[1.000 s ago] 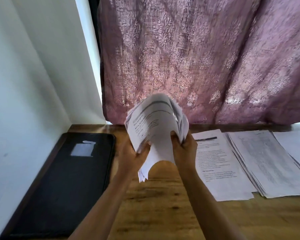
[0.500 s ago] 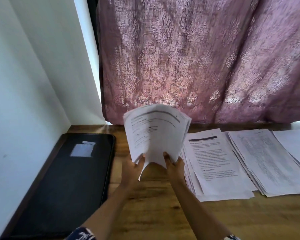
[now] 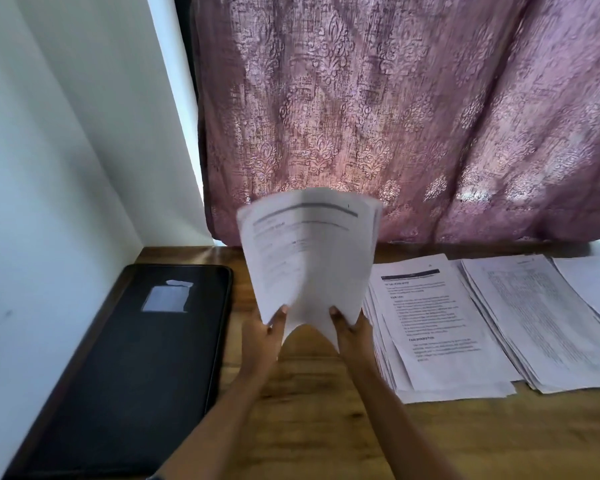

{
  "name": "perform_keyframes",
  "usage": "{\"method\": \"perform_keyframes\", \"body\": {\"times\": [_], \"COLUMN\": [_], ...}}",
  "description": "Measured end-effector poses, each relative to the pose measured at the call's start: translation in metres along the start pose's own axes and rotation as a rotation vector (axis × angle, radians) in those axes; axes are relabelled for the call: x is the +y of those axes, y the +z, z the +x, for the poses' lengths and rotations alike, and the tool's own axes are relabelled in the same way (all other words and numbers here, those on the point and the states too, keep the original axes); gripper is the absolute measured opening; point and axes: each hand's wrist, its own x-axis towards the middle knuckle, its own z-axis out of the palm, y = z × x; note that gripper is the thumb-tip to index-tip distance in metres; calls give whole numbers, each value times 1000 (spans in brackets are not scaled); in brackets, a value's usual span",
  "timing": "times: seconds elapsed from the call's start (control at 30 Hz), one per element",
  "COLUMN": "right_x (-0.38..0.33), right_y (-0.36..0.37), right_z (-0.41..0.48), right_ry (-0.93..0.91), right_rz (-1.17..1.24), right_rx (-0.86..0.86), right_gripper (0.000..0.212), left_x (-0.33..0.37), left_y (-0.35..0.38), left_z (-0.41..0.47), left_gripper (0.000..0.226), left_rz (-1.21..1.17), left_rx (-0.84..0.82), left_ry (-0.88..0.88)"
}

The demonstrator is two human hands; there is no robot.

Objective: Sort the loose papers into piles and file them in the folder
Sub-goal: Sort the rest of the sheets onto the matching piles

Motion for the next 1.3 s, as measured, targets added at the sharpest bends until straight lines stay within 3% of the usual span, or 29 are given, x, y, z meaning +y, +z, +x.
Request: {"method": "perform_keyframes", "body": {"times": [0.17, 0.3, 0.4, 0.47, 0.57, 0.63, 0.77, 0.83, 0.9, 0.93, 1.0, 1.1, 1.2, 1.3], "right_x": [-29, -6, 11, 19, 28, 30, 27, 24, 19, 18, 17, 24, 42, 53], "right_y": [-16, -21, -19, -18, -23, -29, -35, -32, -26, -23, -14, -1, 1, -3], "right_z": [15, 12, -5, -16, -28, -32, -37, -37, -26, -14, 19, 67, 92, 93], "right_ry": [-78, 125, 214, 262, 310, 321, 341, 217, -58, -197, -378, -408, -311, -295], "right_rz": [-177, -400, -467, -482, -507, -555, -746, -970, -1120, -1129, -1073, -1153, -1194, -1164], "right_rx": [17, -98, -123, -132, -138, -136, -163, -109, -9, -5, -159, -483, -482, -441], "right_gripper": [25, 30, 36, 36, 34, 33, 44, 63, 72, 69, 55, 56, 72, 71], "left_x": [13, -7, -18, -25, -36, -36, -49, -61, -73, -76, -79, -80, -80, -84], "left_y": [-21, -34, -38, -40, -36, -22, 7, 12, 12, 12, 12, 12, 13, 14], "left_z": [23, 15, -4, -14, -7, 10, 43, 50, 51, 51, 51, 51, 53, 53], "left_gripper": [38, 37, 51, 64, 82, 71, 55, 53, 53, 54, 58, 67, 66, 60], "left_rz": [-92, 0, 61, 346, 787, 900, 1088, 1087, 1107, 1116, 1128, 1127, 1115, 1109], "left_rx": [-75, -207, -243, -151, -33, -140, -396, -434, -435, -429, -409, -389, -367, -345], "left_ry": [-156, -286, -333, -233, 117, 250, 214, 197, 207, 217, 225, 242, 241, 247]}}
